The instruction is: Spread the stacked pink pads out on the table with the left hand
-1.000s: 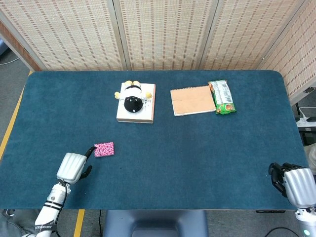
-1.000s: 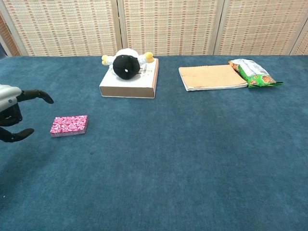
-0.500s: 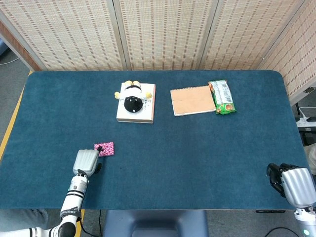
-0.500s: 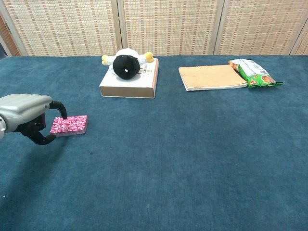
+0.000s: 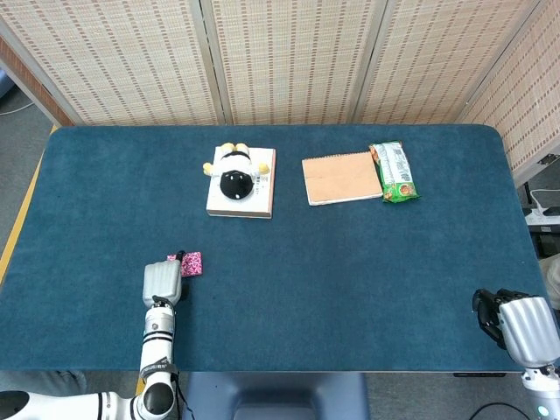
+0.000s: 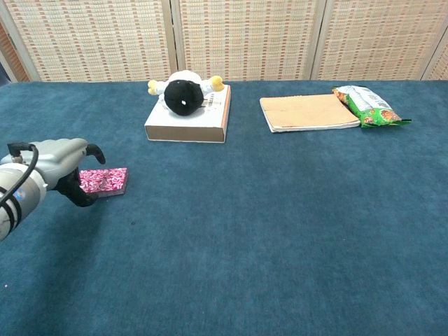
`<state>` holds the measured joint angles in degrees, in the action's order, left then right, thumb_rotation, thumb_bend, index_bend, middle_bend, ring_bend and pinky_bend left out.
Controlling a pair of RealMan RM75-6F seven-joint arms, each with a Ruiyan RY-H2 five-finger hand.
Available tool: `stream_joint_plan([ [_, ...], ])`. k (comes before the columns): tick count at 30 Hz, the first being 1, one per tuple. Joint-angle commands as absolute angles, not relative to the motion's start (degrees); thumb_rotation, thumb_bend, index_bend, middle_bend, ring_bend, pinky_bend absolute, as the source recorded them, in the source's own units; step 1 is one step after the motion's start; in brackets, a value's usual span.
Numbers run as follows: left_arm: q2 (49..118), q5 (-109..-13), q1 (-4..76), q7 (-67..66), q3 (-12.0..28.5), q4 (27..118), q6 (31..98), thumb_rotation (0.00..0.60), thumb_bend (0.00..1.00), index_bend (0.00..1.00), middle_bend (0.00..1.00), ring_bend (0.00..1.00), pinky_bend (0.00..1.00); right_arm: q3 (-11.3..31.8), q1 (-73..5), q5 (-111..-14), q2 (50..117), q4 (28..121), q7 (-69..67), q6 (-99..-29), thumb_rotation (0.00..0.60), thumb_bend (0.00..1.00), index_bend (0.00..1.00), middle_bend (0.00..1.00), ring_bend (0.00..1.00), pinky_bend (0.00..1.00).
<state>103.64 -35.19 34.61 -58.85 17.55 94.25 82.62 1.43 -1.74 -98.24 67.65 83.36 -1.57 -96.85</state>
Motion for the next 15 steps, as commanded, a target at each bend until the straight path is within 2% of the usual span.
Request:
stream_joint_plan([
  [1, 105.6, -34.0, 35.4, -58.8, 18.6, 92.3, 84.1, 0.600, 0.37, 0.19, 1.00, 1.00, 1.00, 1.5, -1.8, -98.2, 67.5, 83.4, -1.7, -96.8, 0.600, 0.35, 1.00, 0.86, 0.77, 0.87],
  [15, 111.8, -32.2, 37.3, -58.0, 20.5, 84.9, 86.5, 0.600, 0.37, 0.18, 1.00, 1.00, 1.00, 1.4, -1.8, -97.9, 66.7, 84.0, -2.6, -96.6, 0.600, 0.35, 1.00, 0.86, 0.77, 0.87],
])
